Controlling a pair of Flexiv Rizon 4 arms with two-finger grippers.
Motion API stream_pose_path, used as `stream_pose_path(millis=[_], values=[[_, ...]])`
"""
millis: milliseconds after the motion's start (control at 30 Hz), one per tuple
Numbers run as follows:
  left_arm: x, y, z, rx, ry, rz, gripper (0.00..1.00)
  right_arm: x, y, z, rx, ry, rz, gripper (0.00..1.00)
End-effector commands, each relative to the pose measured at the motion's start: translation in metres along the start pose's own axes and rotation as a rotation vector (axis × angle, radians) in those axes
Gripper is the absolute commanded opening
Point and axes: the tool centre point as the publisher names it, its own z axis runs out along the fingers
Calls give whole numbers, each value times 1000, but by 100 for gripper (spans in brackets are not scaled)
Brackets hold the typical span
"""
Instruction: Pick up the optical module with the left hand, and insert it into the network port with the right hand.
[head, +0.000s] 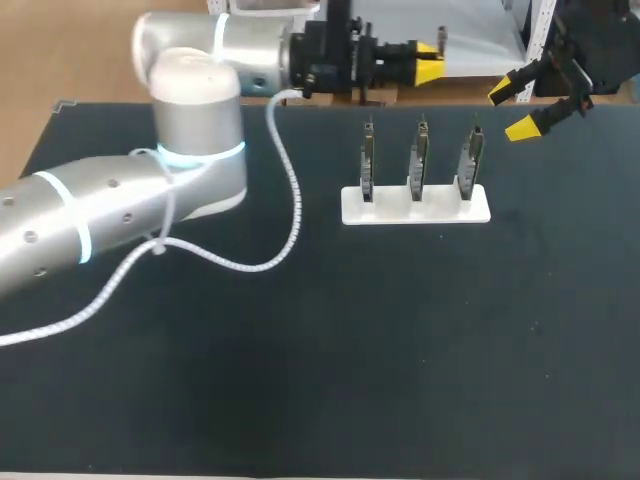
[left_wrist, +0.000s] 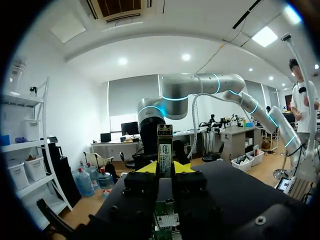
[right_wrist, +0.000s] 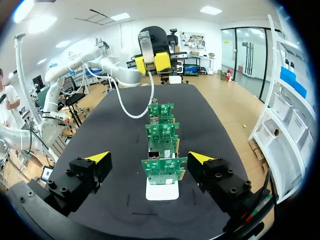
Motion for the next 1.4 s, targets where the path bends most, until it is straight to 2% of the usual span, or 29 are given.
stream_pose_path(millis=[33,433,967,1400], values=[[5,8,24,19,-8,-1,0,0,2,0,5,1,-1,100],[20,4,39,-77,33,-72,0,0,2,0,5,1,-1,100],[25,-5,40,-117,72,-53,0,0,2,0,5,1,-1,100],[42,-14,55,-90,88,-101,0,0,2,0,5,1,-1,100]])
